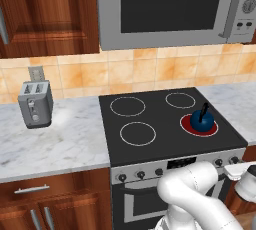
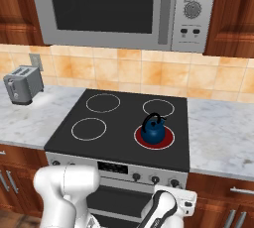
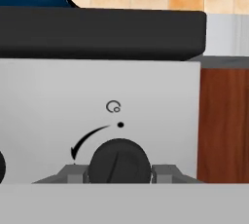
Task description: The kettle is done boiling. Turn off the stove, then wait for 300 timesteps before moving the kettle to the dining table.
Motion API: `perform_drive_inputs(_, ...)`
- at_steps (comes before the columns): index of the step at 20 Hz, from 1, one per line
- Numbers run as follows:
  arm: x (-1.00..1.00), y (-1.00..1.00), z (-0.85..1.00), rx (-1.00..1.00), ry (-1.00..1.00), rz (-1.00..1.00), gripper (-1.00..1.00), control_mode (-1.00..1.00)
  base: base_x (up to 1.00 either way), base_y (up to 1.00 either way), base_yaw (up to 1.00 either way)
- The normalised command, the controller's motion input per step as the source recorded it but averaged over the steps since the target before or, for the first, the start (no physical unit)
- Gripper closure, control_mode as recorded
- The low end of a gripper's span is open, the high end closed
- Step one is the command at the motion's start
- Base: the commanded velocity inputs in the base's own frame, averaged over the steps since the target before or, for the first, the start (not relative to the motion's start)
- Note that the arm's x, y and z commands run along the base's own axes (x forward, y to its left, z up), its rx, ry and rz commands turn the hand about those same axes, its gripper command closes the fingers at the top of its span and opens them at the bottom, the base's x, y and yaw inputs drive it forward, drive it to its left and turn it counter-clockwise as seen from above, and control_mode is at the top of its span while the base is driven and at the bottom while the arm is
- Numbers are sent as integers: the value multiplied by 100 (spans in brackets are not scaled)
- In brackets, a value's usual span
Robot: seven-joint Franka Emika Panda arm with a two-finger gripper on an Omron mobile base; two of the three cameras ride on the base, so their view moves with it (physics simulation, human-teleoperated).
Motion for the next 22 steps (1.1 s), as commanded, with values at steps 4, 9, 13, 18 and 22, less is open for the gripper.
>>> perform_drive_inputs(4, 0, 0, -9, 1, 1, 0, 100, -100, 0, 0, 0)
perform_drive_inputs(9, 0, 0, -18, 4, 1, 0, 100, -100, 0, 0, 0)
perform_drive_inputs(13, 0, 0, -7, 6, 1, 0, 100, -100, 0, 0, 0)
perform_drive_inputs(18, -1, -2, -1, 18, 1, -1, 100, -100, 0, 0, 0)
perform_drive_inputs(22, 0, -8, -2, 32, 0, 0, 100, -100, 0, 0, 0)
